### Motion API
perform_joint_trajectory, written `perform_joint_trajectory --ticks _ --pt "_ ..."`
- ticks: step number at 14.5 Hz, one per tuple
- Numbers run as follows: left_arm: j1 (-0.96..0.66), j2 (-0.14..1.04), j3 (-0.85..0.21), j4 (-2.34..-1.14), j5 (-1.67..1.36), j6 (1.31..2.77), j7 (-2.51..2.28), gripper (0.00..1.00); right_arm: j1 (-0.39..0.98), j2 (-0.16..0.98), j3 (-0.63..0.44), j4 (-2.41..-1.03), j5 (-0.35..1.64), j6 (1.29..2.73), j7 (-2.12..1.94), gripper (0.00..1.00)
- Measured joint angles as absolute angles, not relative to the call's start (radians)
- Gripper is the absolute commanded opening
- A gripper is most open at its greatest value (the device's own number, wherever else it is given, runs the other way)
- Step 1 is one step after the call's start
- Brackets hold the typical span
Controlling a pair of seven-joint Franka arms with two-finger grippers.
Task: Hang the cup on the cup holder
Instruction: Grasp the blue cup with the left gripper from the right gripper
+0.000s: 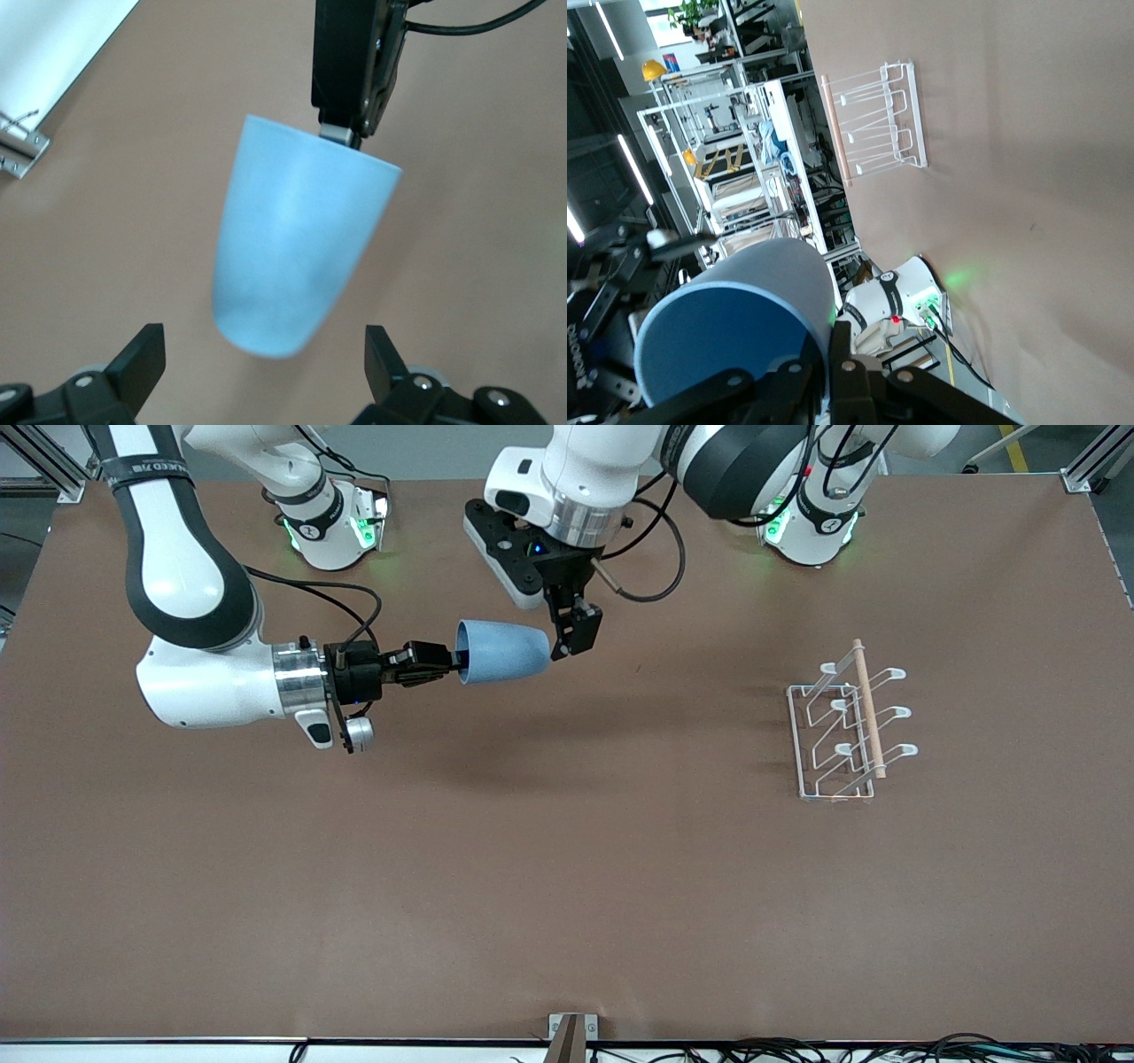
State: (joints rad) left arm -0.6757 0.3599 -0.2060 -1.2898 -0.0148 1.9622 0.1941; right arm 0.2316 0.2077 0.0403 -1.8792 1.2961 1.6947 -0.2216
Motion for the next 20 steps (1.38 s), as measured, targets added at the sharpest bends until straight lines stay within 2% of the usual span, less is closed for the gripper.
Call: perform_joint_trajectory --ticks 16,19,20 --pt "-0.677 0.441 -0.221 -1.285 -0.018 2.083 0.337 0.97 0.232 0.219 0.033 -1.876 1.297 1.694 -0.233 0.07" --pt "-0.677 0.469 -0.229 -1.286 -0.018 2.130 0.349 0.94 0.232 0.219 0.033 -1.874 1.298 1.692 -0.233 0.08" --pt "-0.677 0.474 -0.229 -1.285 -0.018 2.137 0.356 0.90 0.232 0.219 0.033 -1.875 1.298 1.693 -0.233 0.09"
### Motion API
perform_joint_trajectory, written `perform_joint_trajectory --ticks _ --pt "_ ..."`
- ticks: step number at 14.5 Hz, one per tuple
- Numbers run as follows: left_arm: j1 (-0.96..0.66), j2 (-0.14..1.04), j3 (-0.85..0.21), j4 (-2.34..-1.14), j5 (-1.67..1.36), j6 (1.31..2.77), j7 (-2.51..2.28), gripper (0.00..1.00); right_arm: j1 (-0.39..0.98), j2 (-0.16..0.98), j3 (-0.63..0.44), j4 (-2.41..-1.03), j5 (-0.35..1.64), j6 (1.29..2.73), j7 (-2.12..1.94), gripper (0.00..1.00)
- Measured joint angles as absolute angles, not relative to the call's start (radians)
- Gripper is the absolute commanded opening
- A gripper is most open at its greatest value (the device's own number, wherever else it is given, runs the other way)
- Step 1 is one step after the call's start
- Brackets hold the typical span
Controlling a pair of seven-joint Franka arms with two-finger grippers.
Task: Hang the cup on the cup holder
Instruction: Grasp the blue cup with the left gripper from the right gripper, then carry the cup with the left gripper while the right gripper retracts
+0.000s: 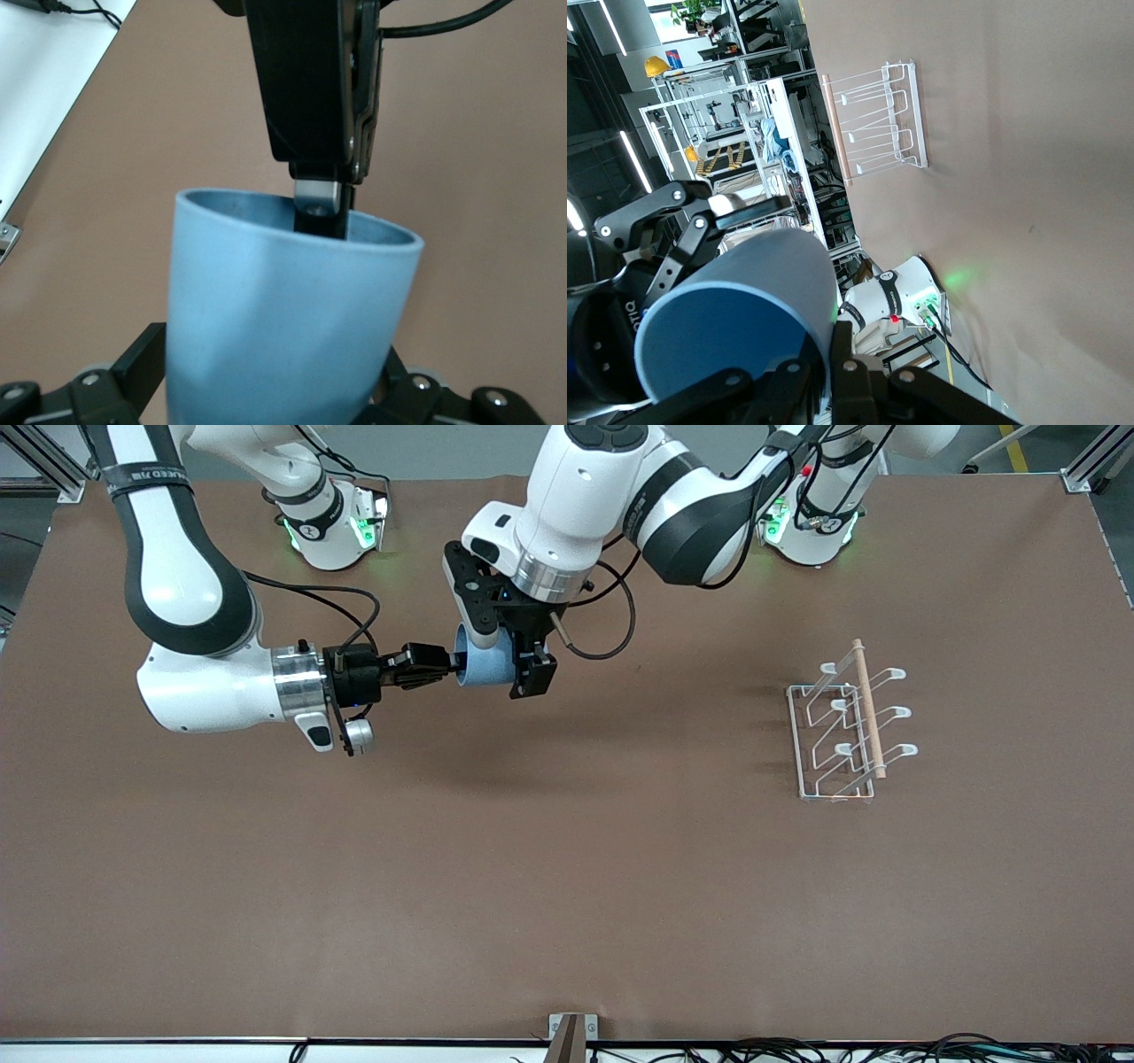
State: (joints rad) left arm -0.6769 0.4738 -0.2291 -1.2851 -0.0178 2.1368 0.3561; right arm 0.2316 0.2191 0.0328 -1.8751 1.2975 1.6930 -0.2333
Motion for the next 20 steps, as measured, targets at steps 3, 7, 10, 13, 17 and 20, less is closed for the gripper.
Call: perform_joint_trajectory --ticks 3,7,10,13,17,20 --pt "-0.676 0.476 -0.229 -1.285 -0.018 2.140 0.365 0.67 0.232 0.220 0.033 -1.875 1.299 1.688 -0.233 0.09" --pt "-0.676 0.477 -0.228 -1.285 -0.018 2.138 0.372 0.60 0.232 0.220 0.030 -1.874 1.300 1.688 -0.233 0.13" --pt "-0.672 0.478 -0.227 -1.285 -0.018 2.137 0.393 0.59 0.232 0.219 0.031 -1.873 1.302 1.682 -0.233 1.00" --pt "-0.653 0.478 -0.223 -1.284 -0.018 2.093 0.428 0.59 0.232 0.219 0.032 -1.870 1.306 1.672 -0.233 1.00" --pt "-0.610 0.475 -0.207 -1.276 -0.008 2.015 0.453 0.59 0.221 0.218 0.016 -1.856 1.306 1.669 -0.233 1.00" --pt "-0.540 0.471 -0.205 -1.266 0.042 1.915 0.489 0.60 0.182 0.218 -0.009 -1.855 1.234 1.719 -0.233 1.00"
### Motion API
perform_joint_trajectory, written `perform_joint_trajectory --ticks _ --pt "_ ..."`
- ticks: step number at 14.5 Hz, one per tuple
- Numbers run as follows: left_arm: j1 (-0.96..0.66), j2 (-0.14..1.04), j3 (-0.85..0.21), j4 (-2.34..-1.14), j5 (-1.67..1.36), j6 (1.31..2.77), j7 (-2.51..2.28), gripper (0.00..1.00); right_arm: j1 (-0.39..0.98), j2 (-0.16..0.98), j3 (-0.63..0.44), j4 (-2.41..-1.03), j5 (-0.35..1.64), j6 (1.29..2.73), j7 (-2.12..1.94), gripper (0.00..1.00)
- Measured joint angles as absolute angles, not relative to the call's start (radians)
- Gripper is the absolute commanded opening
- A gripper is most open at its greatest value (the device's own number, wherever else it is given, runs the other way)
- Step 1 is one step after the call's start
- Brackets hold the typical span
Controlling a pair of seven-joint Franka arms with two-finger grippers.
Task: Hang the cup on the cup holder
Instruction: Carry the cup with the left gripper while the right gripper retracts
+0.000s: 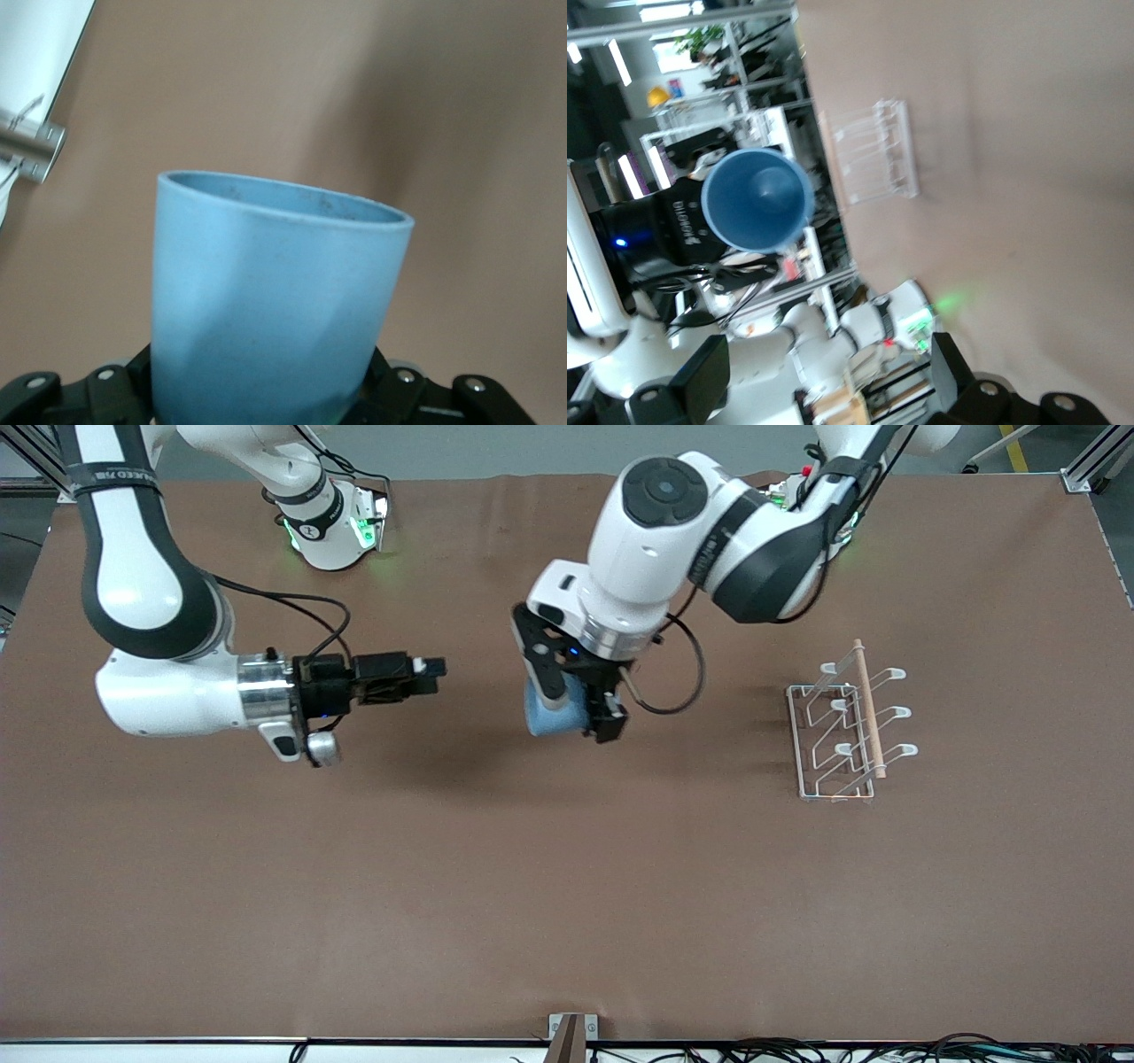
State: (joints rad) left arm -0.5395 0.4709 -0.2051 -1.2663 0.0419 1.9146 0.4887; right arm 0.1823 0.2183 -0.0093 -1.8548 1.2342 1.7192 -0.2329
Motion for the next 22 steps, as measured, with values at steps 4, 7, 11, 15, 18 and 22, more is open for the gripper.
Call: perform_joint_trajectory --ticks 4,7,11,15,18,22 --pt "-0.438 0.455 -0.205 -1.260 0.141 1.761 0.583 0.60 0.111 0.219 -0.044 -1.855 0.994 1.787 -0.233 1.00" --pt "-0.388 0.438 -0.204 -1.260 0.265 1.631 0.690 0.60 0.096 0.216 -0.118 -1.852 0.753 1.836 -0.235 1.00" --pt "-0.354 0.439 -0.203 -1.280 0.484 1.498 0.795 0.60 0.039 0.205 -0.164 -1.761 0.498 1.848 -0.243 1.00" --pt "-0.266 0.441 -0.201 -1.327 0.637 1.464 0.970 0.59 0.011 0.188 -0.173 -1.531 0.273 1.723 -0.242 1.00" --pt "-0.236 0.441 -0.202 -1.386 0.742 1.417 1.001 0.58 0.007 0.181 -0.170 -1.395 0.150 1.641 -0.234 1.00" --pt "-0.251 0.419 -0.223 -1.552 0.884 1.407 0.905 0.58 -0.037 0.147 -0.086 -1.321 0.032 1.460 -0.079 1.00"
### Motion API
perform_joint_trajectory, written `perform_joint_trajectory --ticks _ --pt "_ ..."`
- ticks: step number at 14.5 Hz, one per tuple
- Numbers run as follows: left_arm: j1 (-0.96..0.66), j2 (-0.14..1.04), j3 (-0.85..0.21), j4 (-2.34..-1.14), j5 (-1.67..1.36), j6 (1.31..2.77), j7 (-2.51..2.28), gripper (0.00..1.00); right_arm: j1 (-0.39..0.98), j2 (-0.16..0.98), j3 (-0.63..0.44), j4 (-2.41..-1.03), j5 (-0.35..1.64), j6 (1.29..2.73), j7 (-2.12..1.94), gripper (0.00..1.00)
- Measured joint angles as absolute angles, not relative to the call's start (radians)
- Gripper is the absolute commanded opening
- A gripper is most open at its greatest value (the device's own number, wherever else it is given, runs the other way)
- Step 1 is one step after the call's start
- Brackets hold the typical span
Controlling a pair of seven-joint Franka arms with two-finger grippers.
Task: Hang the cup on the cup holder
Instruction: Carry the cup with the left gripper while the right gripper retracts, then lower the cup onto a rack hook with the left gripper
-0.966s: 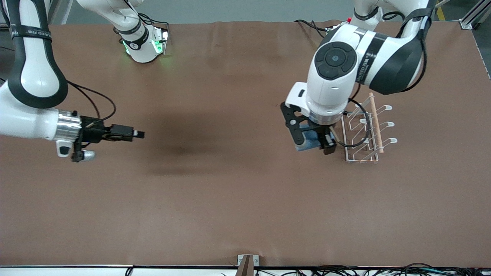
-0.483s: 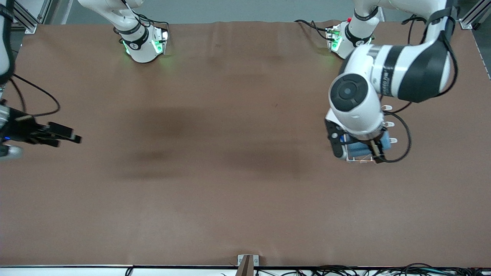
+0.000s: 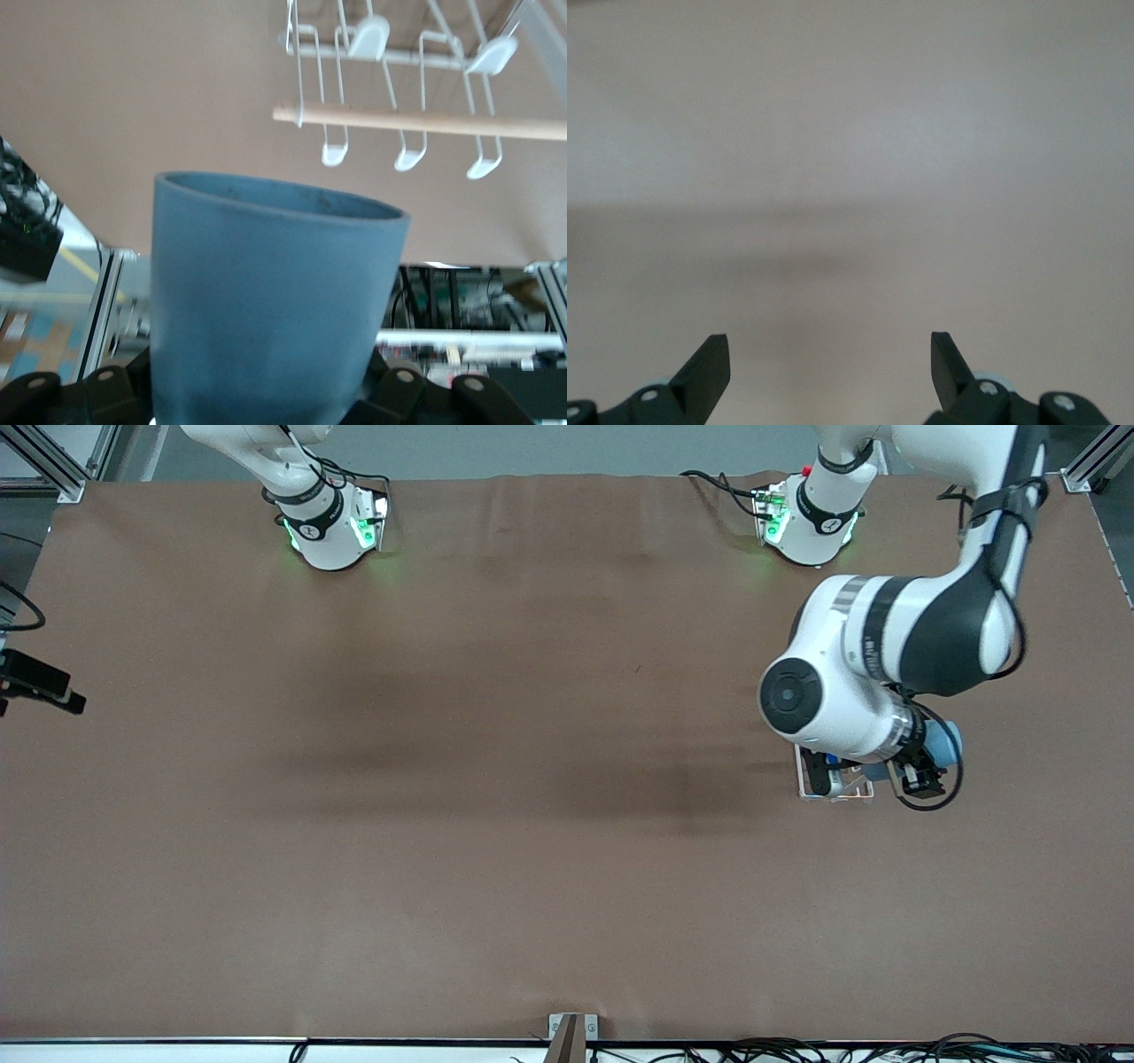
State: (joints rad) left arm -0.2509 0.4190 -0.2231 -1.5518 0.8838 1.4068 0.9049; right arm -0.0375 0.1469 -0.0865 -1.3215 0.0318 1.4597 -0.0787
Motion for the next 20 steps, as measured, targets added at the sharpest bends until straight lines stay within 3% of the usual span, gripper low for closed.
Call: perform_joint_trajectory --ticks 3,8,20 --pt "-0.274 0.393 -0.277 -1.697 0.987 1.406 0.801 0.58 -0.088 0.063 0.017 -1.349 -0.004 1.413 -0.003 1.00" --pt "-0.295 0.393 -0.287 -1.825 1.095 1.407 0.699 0.58 -0.077 -0.007 -0.007 -1.452 0.030 1.427 0.009 1.00" --pt "-0.319 0.509 -0.284 -1.850 1.204 1.370 0.547 0.58 0.005 -0.007 -0.057 -1.475 0.001 1.471 0.008 1.00"
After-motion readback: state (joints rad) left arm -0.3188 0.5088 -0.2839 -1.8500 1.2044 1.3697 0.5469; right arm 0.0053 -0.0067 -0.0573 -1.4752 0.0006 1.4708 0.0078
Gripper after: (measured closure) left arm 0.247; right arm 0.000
